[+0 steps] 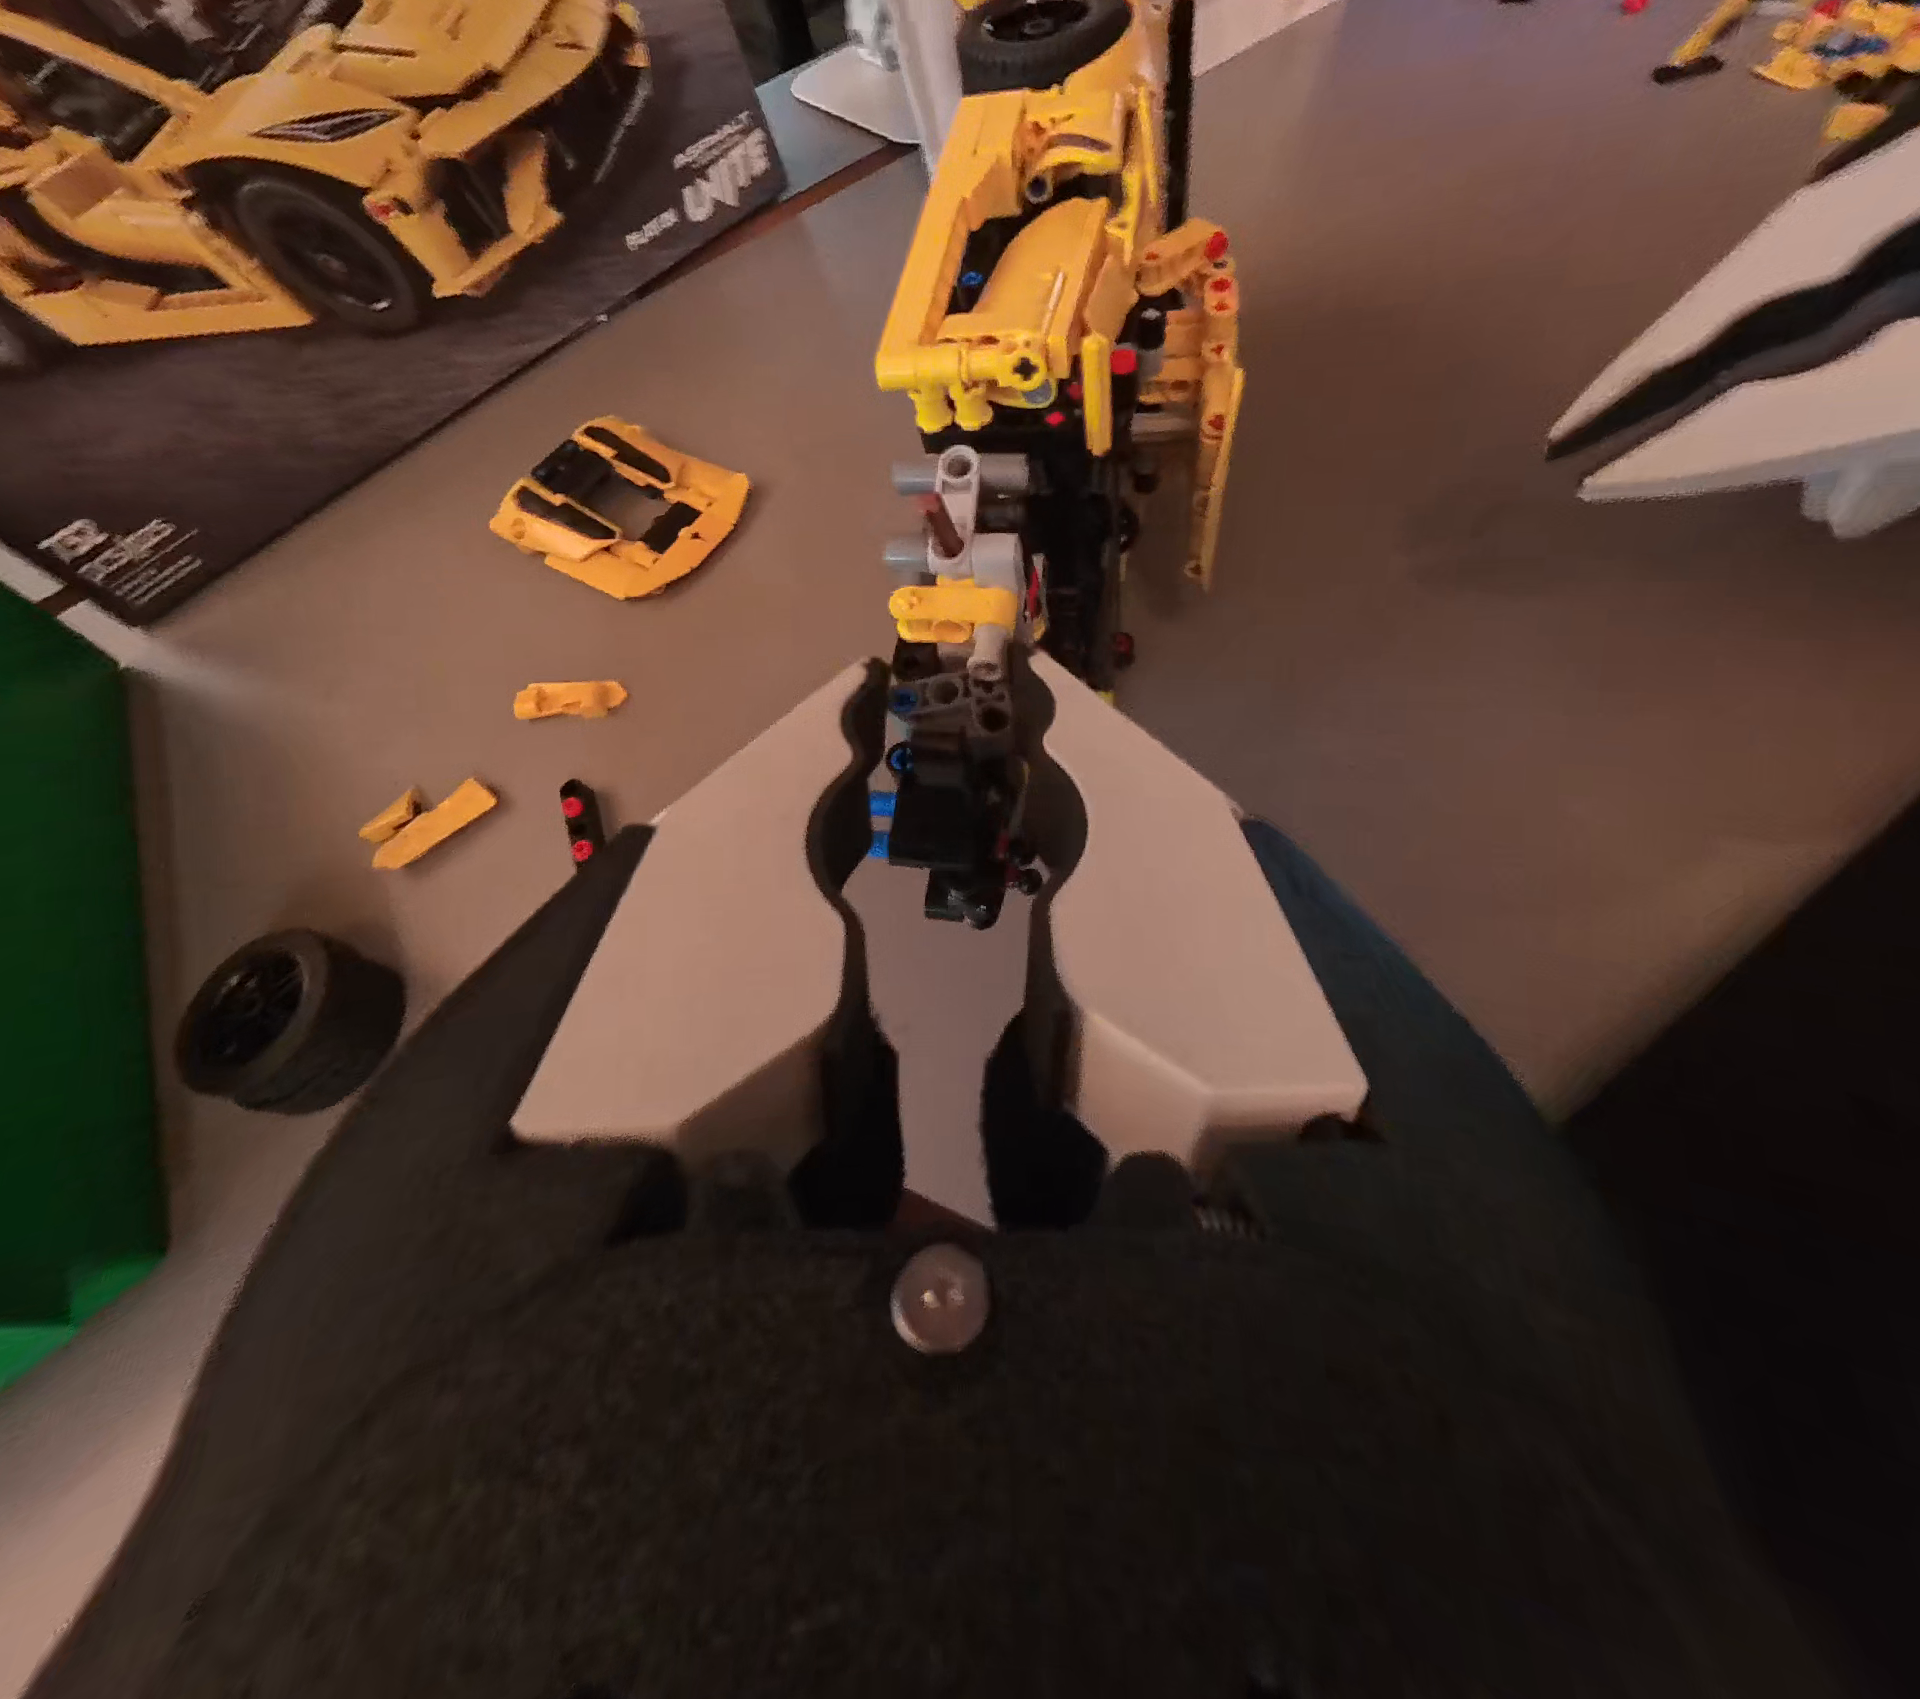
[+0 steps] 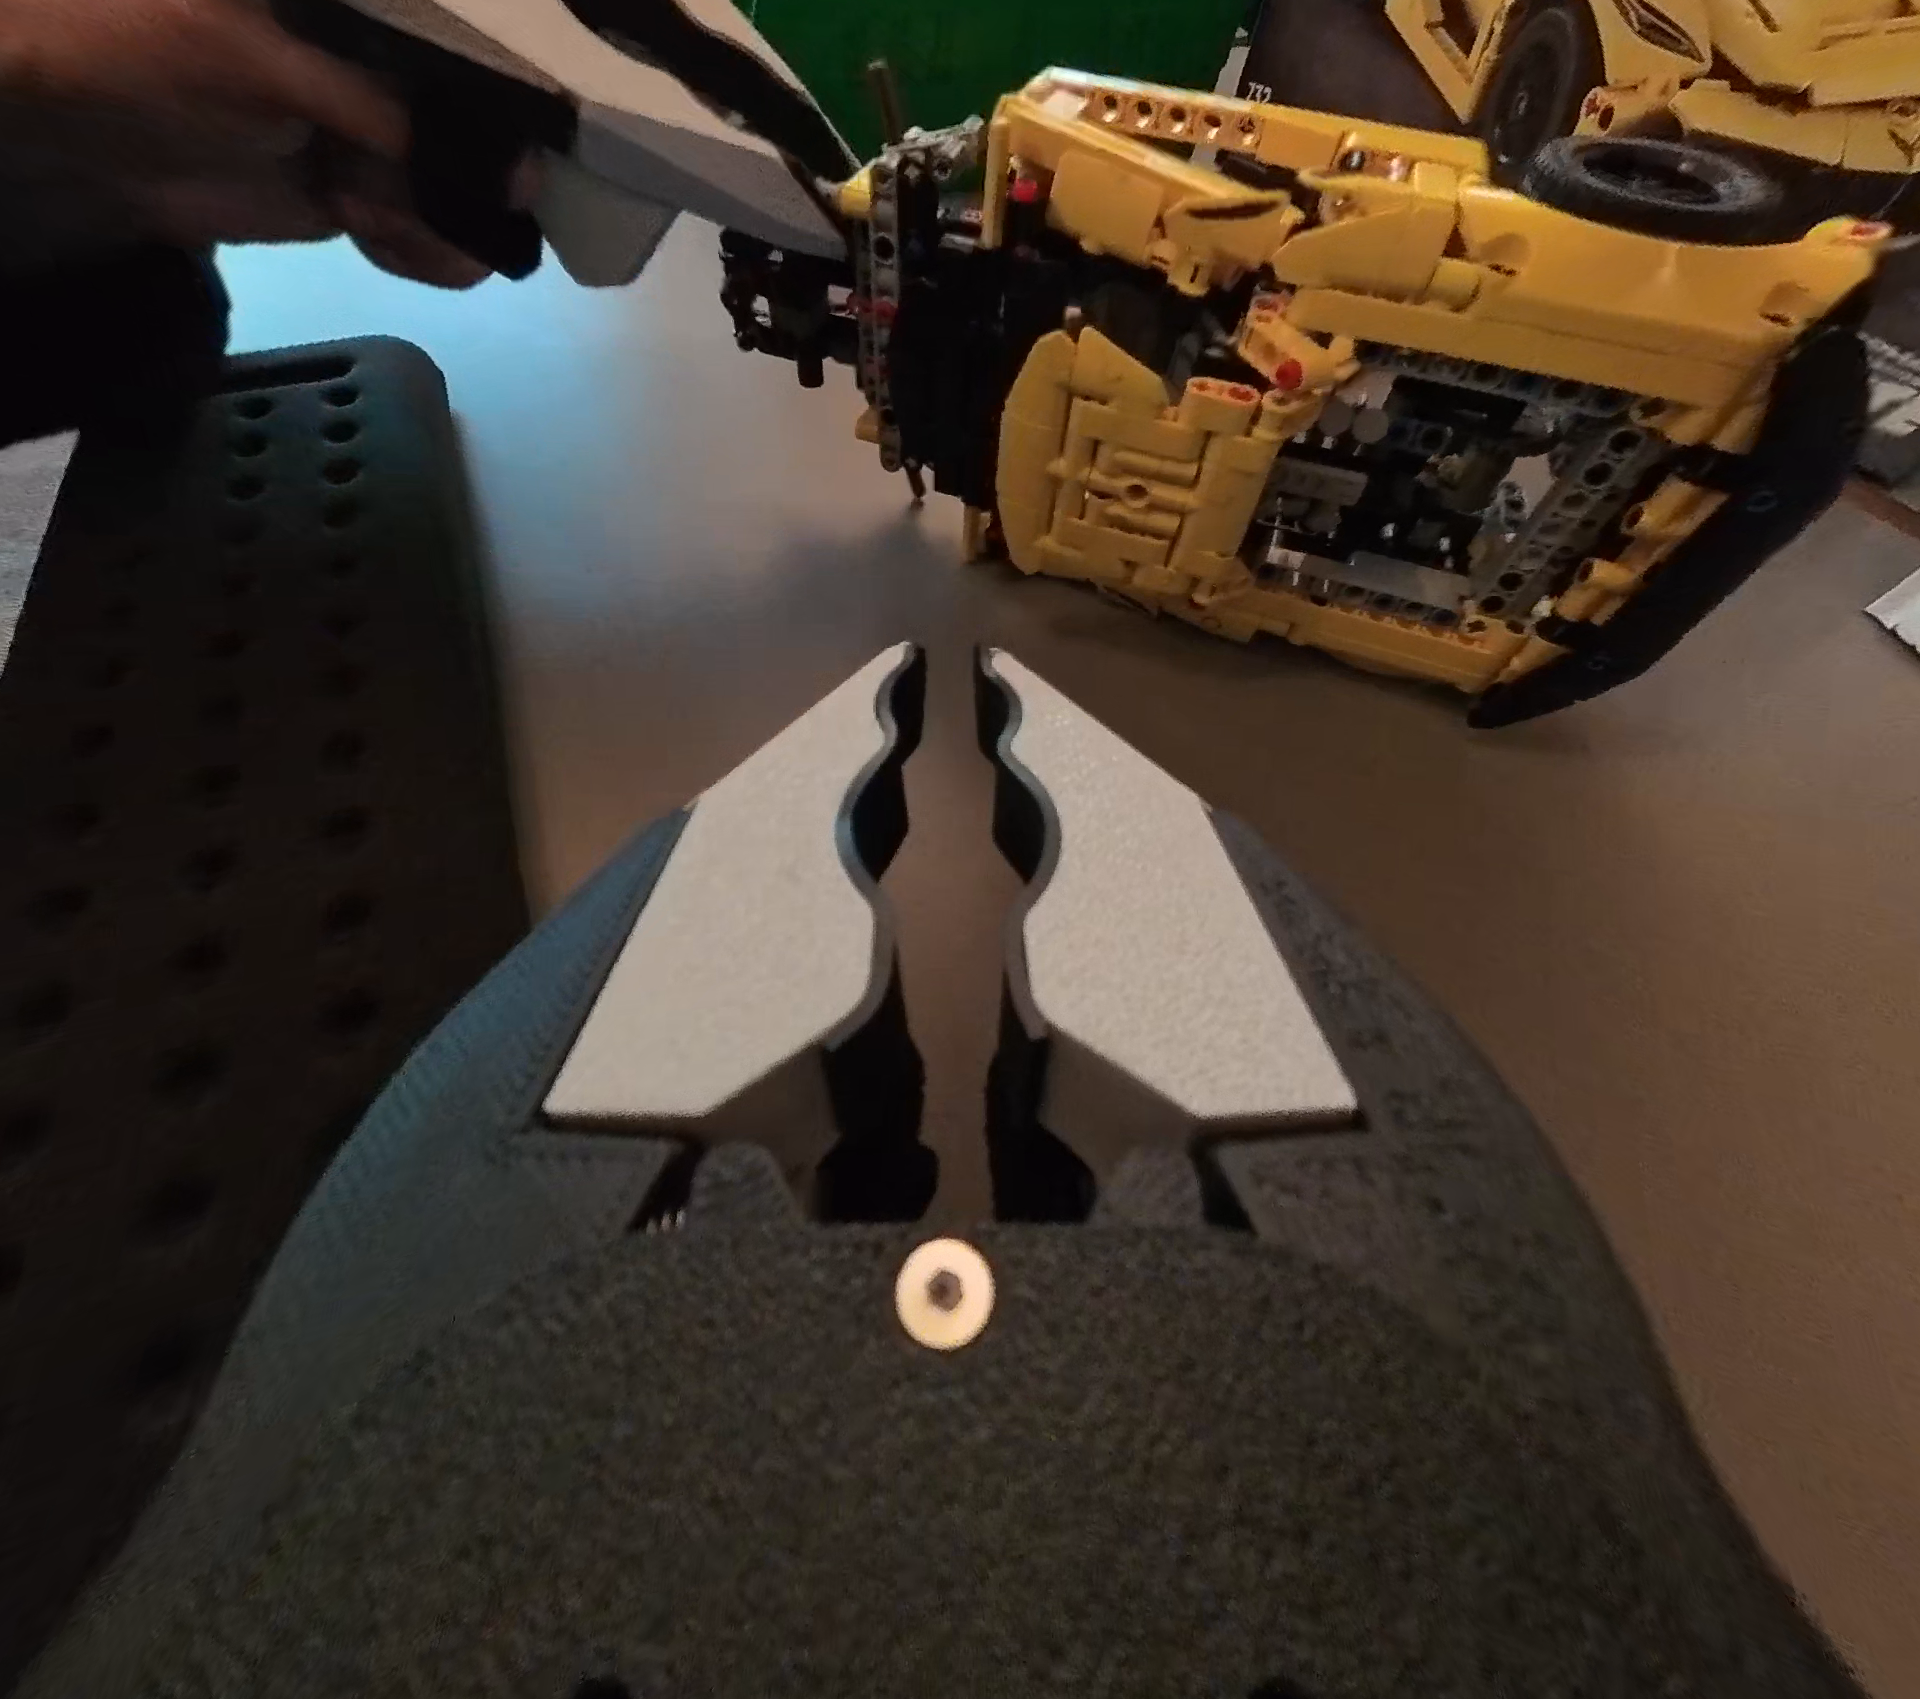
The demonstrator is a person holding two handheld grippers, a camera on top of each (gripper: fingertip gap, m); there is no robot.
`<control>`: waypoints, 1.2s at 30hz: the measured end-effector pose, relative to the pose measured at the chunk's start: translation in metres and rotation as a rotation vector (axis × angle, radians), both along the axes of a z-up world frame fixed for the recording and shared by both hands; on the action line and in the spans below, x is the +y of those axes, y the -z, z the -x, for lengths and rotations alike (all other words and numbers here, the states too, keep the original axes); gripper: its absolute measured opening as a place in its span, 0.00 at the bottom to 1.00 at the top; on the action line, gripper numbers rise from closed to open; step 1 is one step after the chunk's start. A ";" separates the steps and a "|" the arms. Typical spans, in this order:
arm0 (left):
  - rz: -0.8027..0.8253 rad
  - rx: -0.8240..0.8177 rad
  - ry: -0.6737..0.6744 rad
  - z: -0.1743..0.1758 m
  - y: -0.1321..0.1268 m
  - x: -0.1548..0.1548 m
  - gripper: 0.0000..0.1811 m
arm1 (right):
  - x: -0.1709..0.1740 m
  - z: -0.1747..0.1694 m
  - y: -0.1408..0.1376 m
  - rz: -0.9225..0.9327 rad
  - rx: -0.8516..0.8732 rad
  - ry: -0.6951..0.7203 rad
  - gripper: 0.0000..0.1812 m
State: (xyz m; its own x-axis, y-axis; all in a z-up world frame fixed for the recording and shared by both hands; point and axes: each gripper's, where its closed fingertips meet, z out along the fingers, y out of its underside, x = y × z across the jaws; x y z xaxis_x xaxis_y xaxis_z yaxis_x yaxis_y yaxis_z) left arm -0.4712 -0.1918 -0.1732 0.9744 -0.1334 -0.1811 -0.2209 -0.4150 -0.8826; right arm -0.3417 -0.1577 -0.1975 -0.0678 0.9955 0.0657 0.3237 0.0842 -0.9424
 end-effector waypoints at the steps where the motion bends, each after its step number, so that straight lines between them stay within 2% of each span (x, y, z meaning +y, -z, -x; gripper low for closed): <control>1: 0.011 -0.003 0.048 -0.004 0.000 -0.002 0.13 | -0.001 0.000 0.000 -0.001 0.000 -0.007 0.05; 4: 0.030 -0.026 0.138 -0.007 -0.001 -0.006 0.12 | -0.005 0.002 0.002 -0.003 -0.011 -0.027 0.05; 8: 0.033 -0.025 0.132 0.000 -0.001 -0.002 0.12 | -0.005 0.002 0.002 -0.008 -0.012 -0.024 0.05; 12: -0.048 0.109 0.092 -0.001 -0.013 -0.002 0.13 | -0.003 0.001 0.002 0.009 -0.009 -0.013 0.05; 14: -0.042 0.150 0.121 -0.007 -0.016 -0.005 0.06 | -0.003 0.002 0.002 0.008 -0.013 -0.014 0.05; 19: 0.008 0.116 0.137 -0.006 -0.011 -0.004 0.08 | -0.005 0.002 0.003 -0.007 -0.020 -0.023 0.05; 21: 0.048 0.124 0.151 -0.006 -0.005 -0.004 0.07 | -0.008 0.002 -0.005 -0.014 0.013 -0.037 0.04; 22: 0.058 0.131 0.166 -0.007 -0.004 -0.004 0.07 | -0.012 0.004 -0.020 0.003 0.073 -0.055 0.03; 24: 0.069 0.156 0.184 -0.009 -0.003 -0.003 0.04 | -0.026 0.012 -0.058 0.069 0.158 -0.147 0.03; 25: 0.079 0.167 0.186 -0.008 -0.003 -0.002 0.03 | -0.031 0.018 -0.072 0.053 0.139 -0.201 0.06; 28: 0.097 0.201 0.221 -0.010 -0.003 -0.004 0.03 | -0.025 0.056 -0.090 -0.261 -0.008 -0.329 0.22; 31: 0.089 0.197 0.277 -0.016 -0.003 -0.006 0.03 | -0.026 0.100 -0.084 -0.503 -0.157 -0.559 0.27; 34: 0.089 0.176 0.289 -0.013 -0.003 -0.005 0.03 | -0.039 0.116 -0.056 -0.519 -0.444 -0.829 0.28; 36: 0.087 0.162 0.287 -0.011 -0.003 -0.004 0.03 | -0.038 0.120 -0.034 -0.559 -0.651 -0.906 0.28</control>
